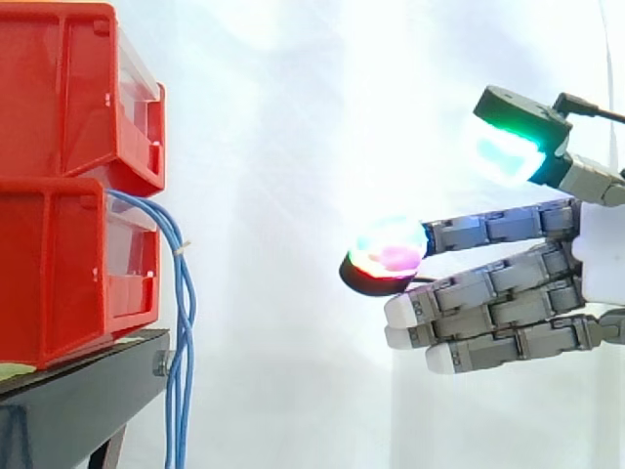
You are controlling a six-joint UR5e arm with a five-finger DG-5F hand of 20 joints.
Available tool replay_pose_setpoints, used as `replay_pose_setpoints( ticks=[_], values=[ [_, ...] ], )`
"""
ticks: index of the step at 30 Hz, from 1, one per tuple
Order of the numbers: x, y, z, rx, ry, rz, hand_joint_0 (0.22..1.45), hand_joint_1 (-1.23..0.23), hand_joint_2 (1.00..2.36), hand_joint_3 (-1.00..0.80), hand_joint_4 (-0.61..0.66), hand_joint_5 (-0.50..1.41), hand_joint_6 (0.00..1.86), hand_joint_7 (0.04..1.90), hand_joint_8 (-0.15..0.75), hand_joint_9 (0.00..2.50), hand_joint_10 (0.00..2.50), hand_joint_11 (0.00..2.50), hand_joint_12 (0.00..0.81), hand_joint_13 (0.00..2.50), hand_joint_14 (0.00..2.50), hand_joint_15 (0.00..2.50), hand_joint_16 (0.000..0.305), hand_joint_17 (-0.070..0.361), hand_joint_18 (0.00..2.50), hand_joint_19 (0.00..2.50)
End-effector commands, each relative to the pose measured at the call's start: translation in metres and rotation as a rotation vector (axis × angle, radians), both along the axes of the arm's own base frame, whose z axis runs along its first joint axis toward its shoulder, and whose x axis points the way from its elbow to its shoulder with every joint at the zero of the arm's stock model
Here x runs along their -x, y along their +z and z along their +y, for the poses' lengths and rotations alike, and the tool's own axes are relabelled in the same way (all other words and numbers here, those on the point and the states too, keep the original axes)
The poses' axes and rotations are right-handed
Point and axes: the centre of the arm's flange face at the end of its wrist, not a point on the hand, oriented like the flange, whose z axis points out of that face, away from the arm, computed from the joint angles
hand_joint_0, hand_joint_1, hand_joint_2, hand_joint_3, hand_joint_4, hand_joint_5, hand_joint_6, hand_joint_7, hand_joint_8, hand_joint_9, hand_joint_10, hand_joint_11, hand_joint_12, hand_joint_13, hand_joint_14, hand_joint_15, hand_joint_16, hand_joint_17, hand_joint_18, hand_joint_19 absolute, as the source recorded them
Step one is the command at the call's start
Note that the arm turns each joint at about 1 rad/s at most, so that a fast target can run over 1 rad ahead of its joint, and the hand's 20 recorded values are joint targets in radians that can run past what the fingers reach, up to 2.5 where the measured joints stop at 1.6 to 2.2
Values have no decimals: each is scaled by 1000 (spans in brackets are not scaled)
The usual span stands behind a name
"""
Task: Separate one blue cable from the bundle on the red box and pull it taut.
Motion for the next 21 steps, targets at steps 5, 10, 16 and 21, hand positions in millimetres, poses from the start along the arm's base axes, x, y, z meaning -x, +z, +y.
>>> replay_pose_setpoints(
  ticks=[5,10,16,21],
  values=[
    [-13,-22,7,-14,2,11,542,-519,1000,-500,196,-199,502,744,262,599,0,0,322,384,1,65,38,85,249,130],
    [-43,-39,11,-54,6,1,544,-520,1000,-499,198,-196,502,748,261,608,0,0,324,394,1,68,38,84,254,130],
    [-64,-58,14,-62,19,2,545,-520,1000,-500,197,-195,502,750,261,620,0,0,326,405,3,68,37,84,256,136],
    [-75,-66,16,-62,25,-1,547,-519,1000,-498,201,-193,502,748,260,630,0,3,325,413,3,77,37,84,258,136]
  ],
)
